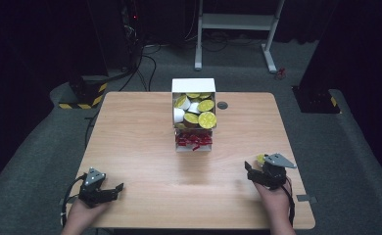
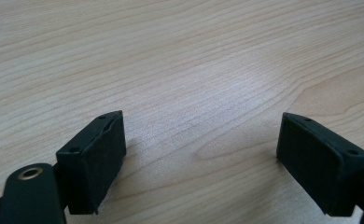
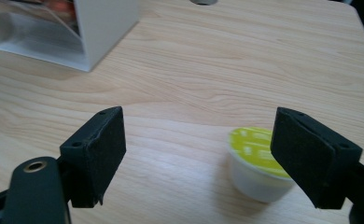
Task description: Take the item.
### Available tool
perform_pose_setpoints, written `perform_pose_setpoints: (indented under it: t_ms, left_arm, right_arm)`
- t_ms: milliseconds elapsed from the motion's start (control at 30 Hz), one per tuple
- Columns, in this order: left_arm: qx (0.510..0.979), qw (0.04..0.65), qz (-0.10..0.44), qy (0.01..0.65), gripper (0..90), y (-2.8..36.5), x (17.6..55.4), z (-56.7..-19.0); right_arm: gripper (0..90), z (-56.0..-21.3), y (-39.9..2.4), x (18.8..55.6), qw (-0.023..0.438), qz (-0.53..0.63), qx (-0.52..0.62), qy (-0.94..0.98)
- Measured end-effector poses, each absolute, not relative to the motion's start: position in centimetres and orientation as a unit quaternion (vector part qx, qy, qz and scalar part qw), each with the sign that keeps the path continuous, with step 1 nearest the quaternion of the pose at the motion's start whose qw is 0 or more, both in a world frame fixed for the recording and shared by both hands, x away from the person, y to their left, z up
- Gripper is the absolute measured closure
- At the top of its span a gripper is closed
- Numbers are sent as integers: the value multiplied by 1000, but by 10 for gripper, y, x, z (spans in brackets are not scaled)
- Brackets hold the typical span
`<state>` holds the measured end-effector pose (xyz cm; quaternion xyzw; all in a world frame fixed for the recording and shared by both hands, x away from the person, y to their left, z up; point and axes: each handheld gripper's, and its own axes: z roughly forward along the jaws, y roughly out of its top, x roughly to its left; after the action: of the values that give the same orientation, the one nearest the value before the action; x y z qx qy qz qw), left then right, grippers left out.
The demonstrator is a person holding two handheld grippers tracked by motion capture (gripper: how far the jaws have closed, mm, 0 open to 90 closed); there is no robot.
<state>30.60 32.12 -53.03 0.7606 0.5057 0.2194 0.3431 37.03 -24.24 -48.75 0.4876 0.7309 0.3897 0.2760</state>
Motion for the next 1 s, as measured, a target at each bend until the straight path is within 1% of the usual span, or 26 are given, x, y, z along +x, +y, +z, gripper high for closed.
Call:
perform_pose_setpoints:
  t_ms: [167,400,667,933,1000]
  left_arm:
    - [761,343,217,505,162,322,306,-530]
    - [760,346,214,506,162,322,306,-530]
    - [760,347,213,506,162,323,306,-530]
    - [760,347,215,506,162,322,306,-530]
    - [760,346,215,506,162,322,306,-530]
  right_arm:
    - [176,-483,-229,364,267,403,472,737]
    - [164,-484,-204,358,242,411,447,757]
    - [158,-504,-172,354,211,388,420,793]
    - [153,-523,-148,352,197,361,407,816]
    - [152,-525,-143,353,179,337,408,829]
